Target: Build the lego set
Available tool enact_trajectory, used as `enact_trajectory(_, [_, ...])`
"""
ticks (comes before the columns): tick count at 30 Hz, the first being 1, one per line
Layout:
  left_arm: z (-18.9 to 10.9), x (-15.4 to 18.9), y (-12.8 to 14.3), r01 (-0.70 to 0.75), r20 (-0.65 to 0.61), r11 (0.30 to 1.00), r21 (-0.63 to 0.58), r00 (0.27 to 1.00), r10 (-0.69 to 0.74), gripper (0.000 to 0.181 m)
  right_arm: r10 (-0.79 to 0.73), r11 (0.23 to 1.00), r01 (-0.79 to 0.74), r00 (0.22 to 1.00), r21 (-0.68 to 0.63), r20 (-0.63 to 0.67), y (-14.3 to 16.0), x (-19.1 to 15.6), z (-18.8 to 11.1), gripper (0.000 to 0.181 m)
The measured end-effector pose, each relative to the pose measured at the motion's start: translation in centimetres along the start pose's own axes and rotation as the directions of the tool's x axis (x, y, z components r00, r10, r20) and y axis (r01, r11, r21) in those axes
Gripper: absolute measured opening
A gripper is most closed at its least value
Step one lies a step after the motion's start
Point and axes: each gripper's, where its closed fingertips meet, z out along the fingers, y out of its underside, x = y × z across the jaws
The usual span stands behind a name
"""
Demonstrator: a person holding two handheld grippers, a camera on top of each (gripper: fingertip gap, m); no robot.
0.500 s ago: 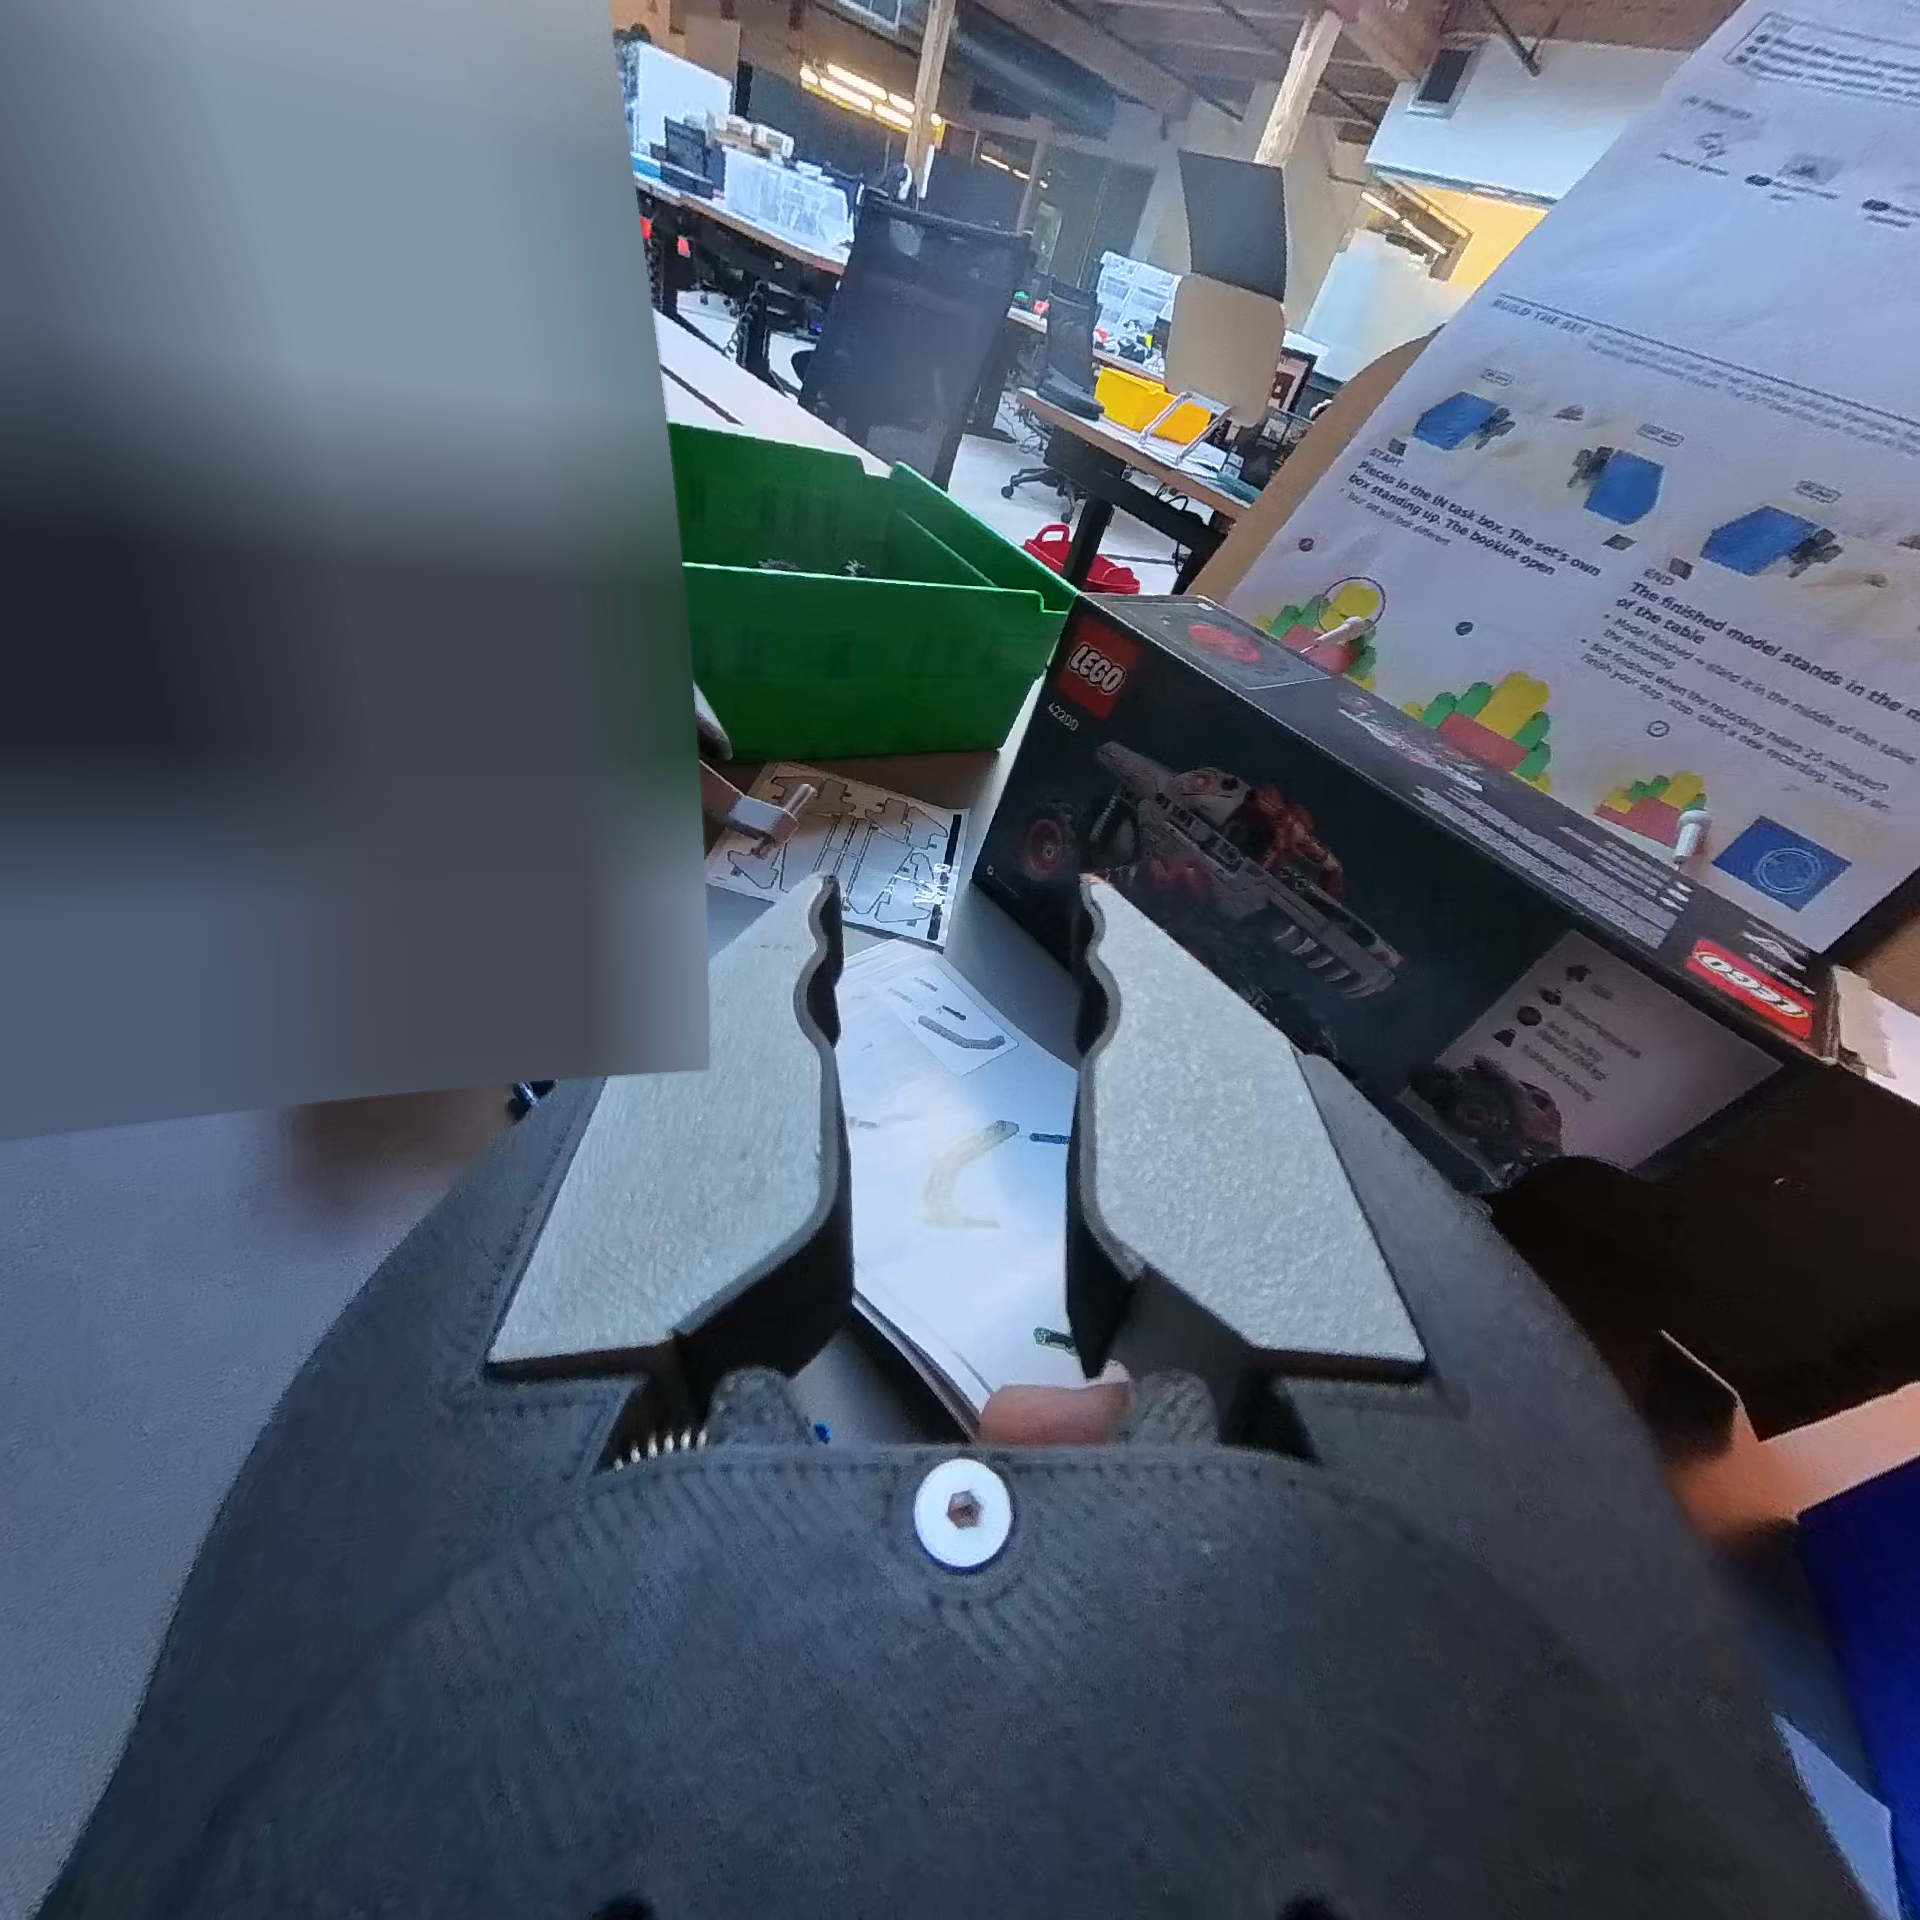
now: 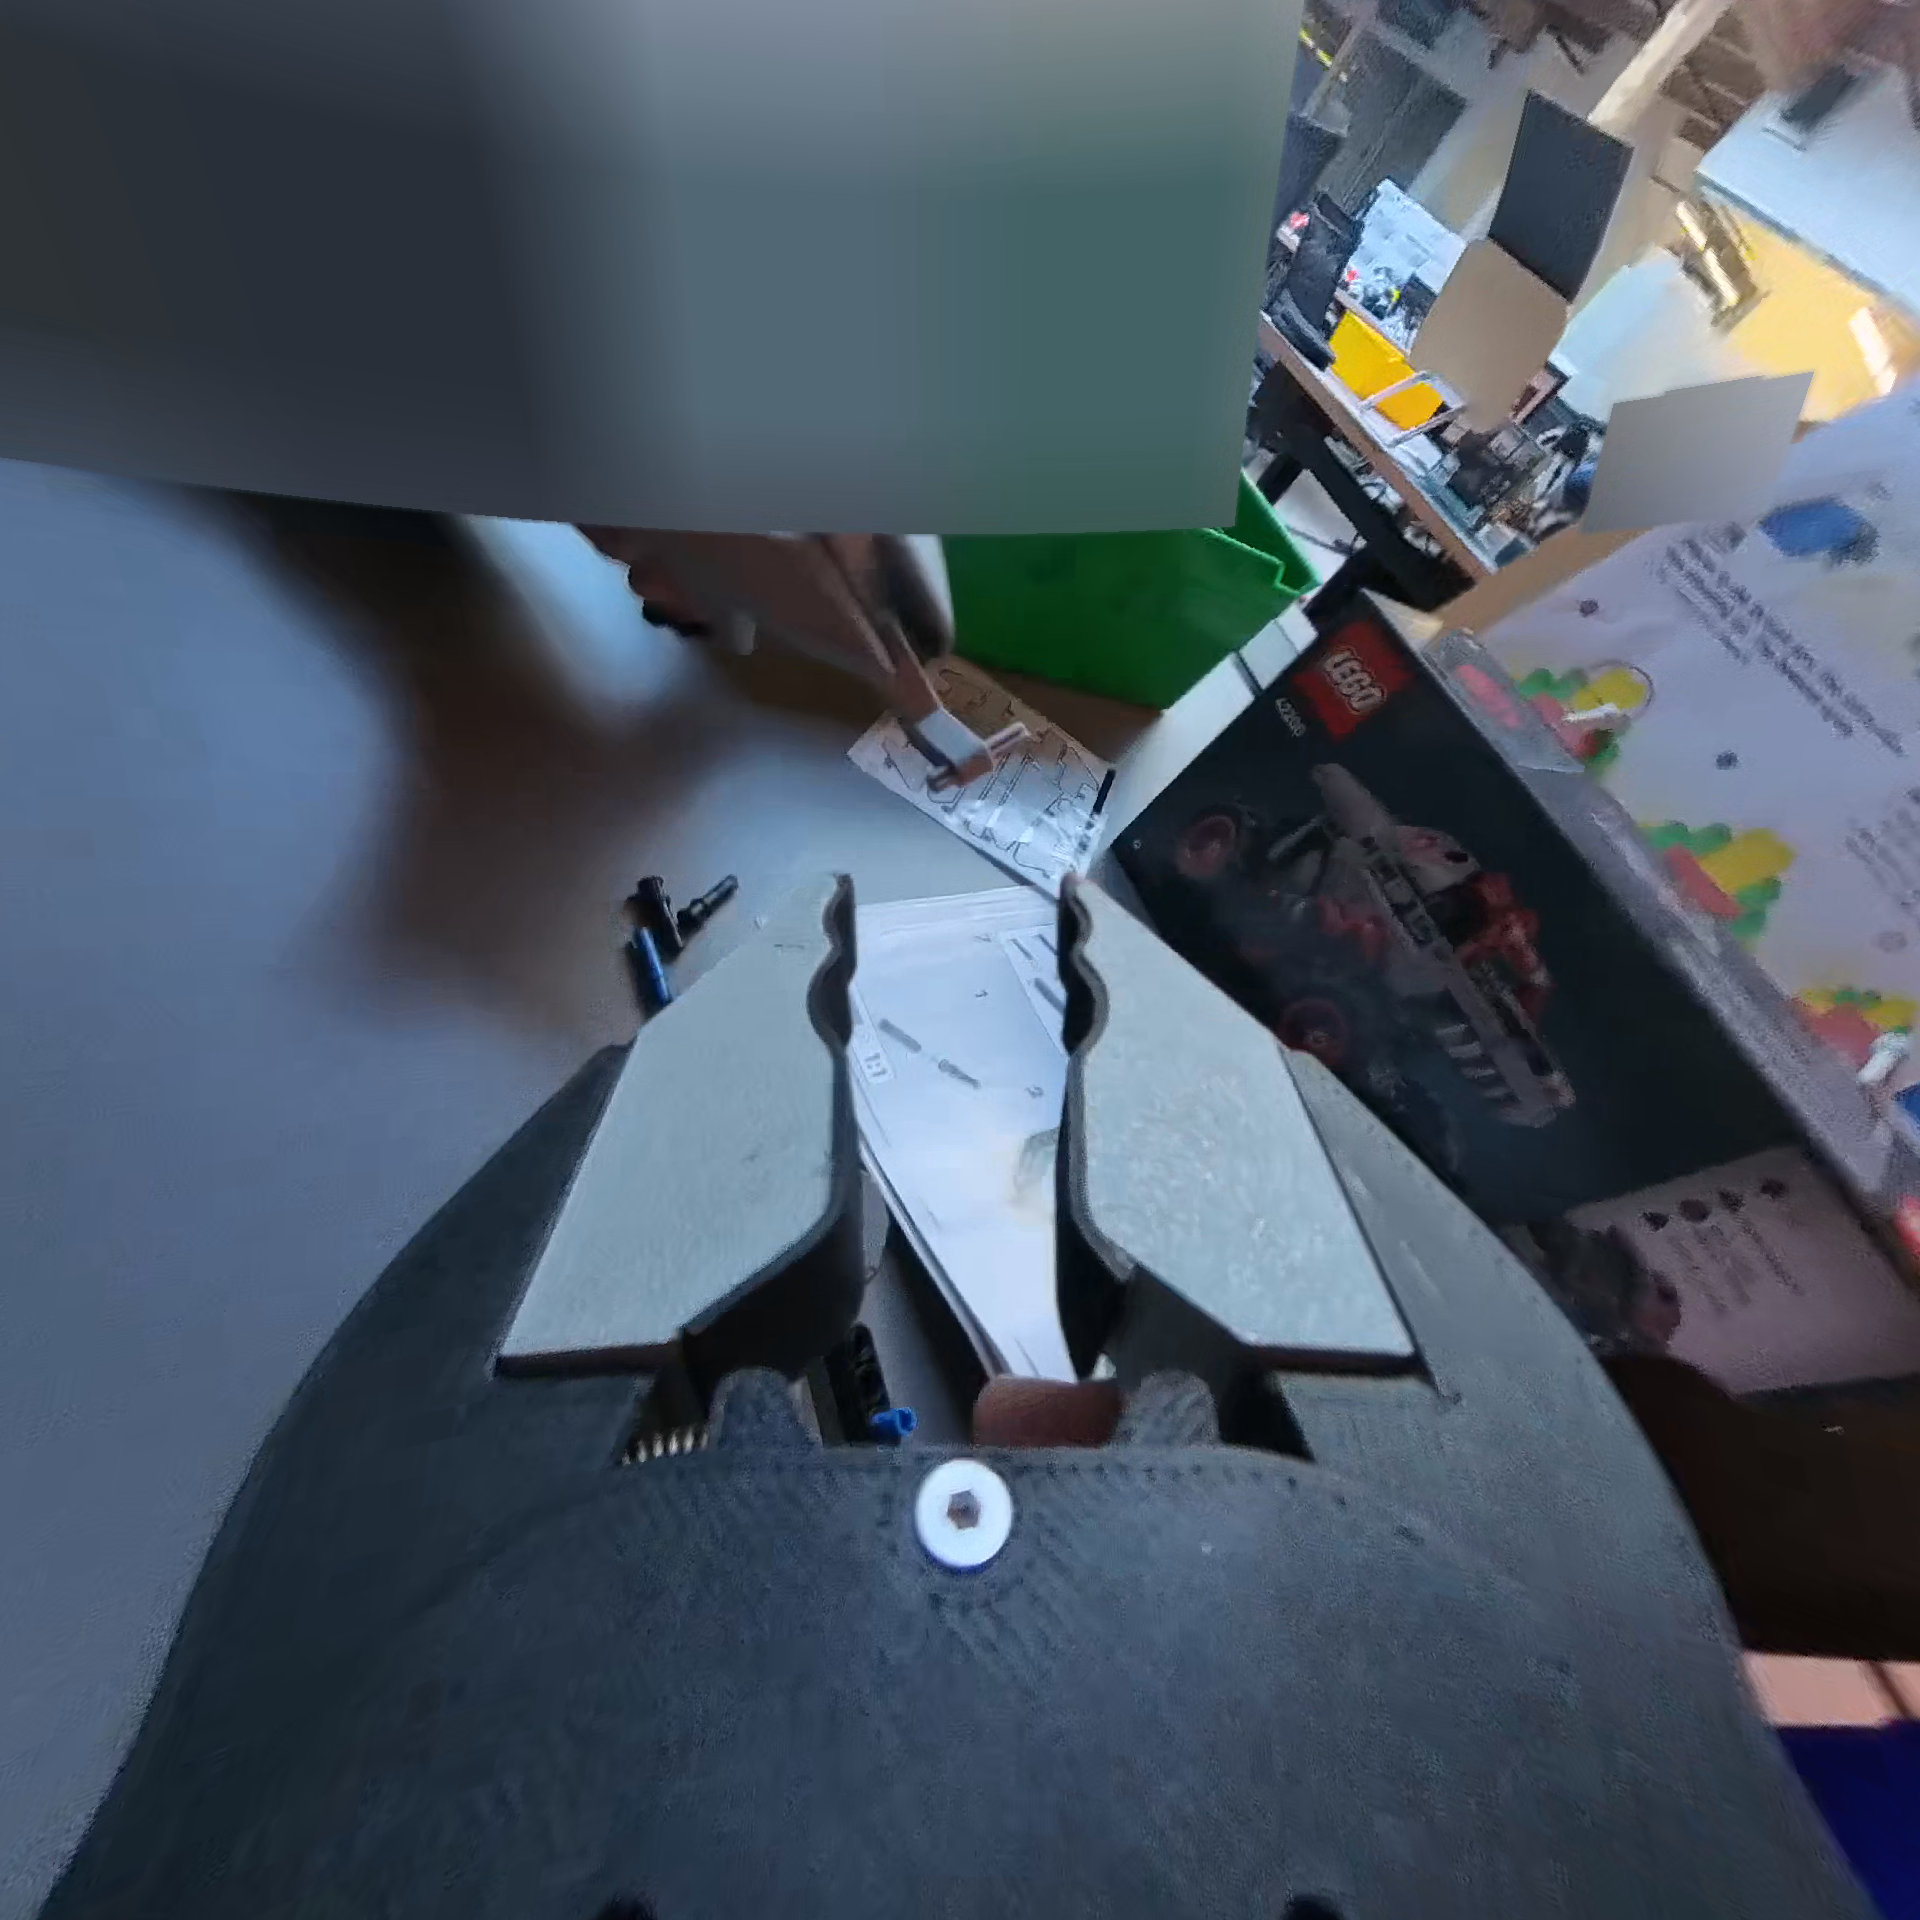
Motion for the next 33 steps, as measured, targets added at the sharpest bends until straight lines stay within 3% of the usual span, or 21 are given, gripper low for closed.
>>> enact_trajectory(4, [-0.1,1.9,-0.7,0.034,-0.111,0.999,0.042,0.993,-0.029,0.007,-0.14,0.99,0.14,0.99,0.002,0.035,-0.3,-2.2,0.5,0.031])
enact_trajectory(10, [-0.5,3.4,-1.3,0.053,-0.205,0.996,0.072,0.978,-0.037,0.006,-0.156,0.987,0.153,0.985,0.056,0.072,-1.2,-2.9,-0.1,0.008])
enact_trajectory(33, [-1.1,5.0,-1.9,0.011,-0.243,0.995,0.1,0.97,0.013,0.007,-0.168,0.972,0.139,0.975,0.189,0.147,-3.3,-4.3,-1.9,0.01])
